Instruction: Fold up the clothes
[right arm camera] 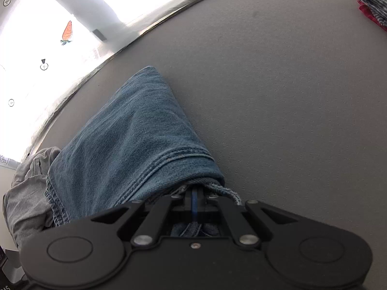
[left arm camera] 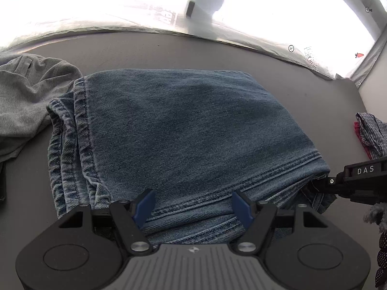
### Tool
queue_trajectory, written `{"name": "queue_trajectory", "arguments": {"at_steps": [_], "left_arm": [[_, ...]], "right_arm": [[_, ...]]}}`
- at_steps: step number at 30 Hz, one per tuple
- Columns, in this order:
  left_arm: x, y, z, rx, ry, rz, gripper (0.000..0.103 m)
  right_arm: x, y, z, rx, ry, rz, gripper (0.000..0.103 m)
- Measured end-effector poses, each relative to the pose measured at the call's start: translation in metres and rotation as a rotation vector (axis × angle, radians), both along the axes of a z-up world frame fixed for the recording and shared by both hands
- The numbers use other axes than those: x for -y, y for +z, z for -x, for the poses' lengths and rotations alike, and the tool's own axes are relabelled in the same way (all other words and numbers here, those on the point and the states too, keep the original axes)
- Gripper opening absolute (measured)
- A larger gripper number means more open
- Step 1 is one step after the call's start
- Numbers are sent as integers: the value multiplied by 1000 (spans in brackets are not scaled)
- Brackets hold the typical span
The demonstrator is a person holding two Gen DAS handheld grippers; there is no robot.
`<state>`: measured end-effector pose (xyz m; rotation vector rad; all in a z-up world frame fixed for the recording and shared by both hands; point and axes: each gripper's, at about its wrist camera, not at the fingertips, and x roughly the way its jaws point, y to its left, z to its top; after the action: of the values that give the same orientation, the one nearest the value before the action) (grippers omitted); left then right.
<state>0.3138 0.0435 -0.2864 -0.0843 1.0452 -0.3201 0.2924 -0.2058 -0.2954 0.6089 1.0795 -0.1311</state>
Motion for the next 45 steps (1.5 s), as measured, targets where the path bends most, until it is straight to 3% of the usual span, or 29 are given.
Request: {"name": "queue_trajectory", "arguments": {"at_steps": [6, 9, 11, 12, 14, 17, 19, 20, 24, 28, 29, 30, 32, 34, 37, 40, 42, 44, 45], "left_arm": [[-19, 8, 8, -17, 76, 75, 71], [-43, 19, 16, -49, 153, 142, 70], [-57, 24, 20, -86, 196, 199, 70], [-65, 27, 23, -105, 222, 229, 70], [-74, 35, 28, -124, 255, 254, 71], [-84, 50, 32, -71, 288, 187, 73], [-90, 57, 30, -24, 332, 135, 80], [-96, 58, 25, 0, 357, 130, 84], [-103, 47, -8, 28, 388, 142, 85], [-88, 27, -53, 68, 389, -4, 81], [-90, 23, -60, 68, 395, 6, 64], [-96, 17, -67, 70, 409, 46, 39], [-109, 10, -76, 62, 435, 116, 4], [-121, 5, -79, 67, 477, 86, 4], [-140, -1, -79, 52, 541, 45, 9], [-155, -1, -69, 1, 560, 43, 16], [-154, 1, -57, -33, 525, 107, 57], [-149, 1, -45, -35, 488, 173, 76], [-146, -1, -40, -46, 471, 215, 76]], "right_arm": [[29, -14, 6, -1, -64, -200, 0], [40, -5, 19, 21, -44, -221, 0], [49, 10, 32, 50, -53, -194, 20], [53, 17, 38, 65, -61, -157, 42], [62, 34, 47, 97, -61, -76, 46], [67, 47, 49, 159, -25, -29, 47], [67, 48, 39, 188, 5, -16, 63], [66, 47, 32, 192, 13, -18, 65], [51, 32, -1, 170, 86, -4, 64], [26, 25, -26, 157, 166, 42, 64], [22, 24, -29, 160, 178, 40, 64], [18, 24, -32, 163, 190, 38, 64], [11, 24, -34, 169, 218, 45, 60], [6, 23, -37, 173, 232, 84, 58], [5, 20, -45, 172, 254, 135, 58], [14, 22, -50, 202, 249, 96, 62], [21, 22, -54, 215, 245, 60, 65], [25, 18, -62, 203, 263, 26, 65], [27, 14, -67, 191, 281, 8, 65]]}}
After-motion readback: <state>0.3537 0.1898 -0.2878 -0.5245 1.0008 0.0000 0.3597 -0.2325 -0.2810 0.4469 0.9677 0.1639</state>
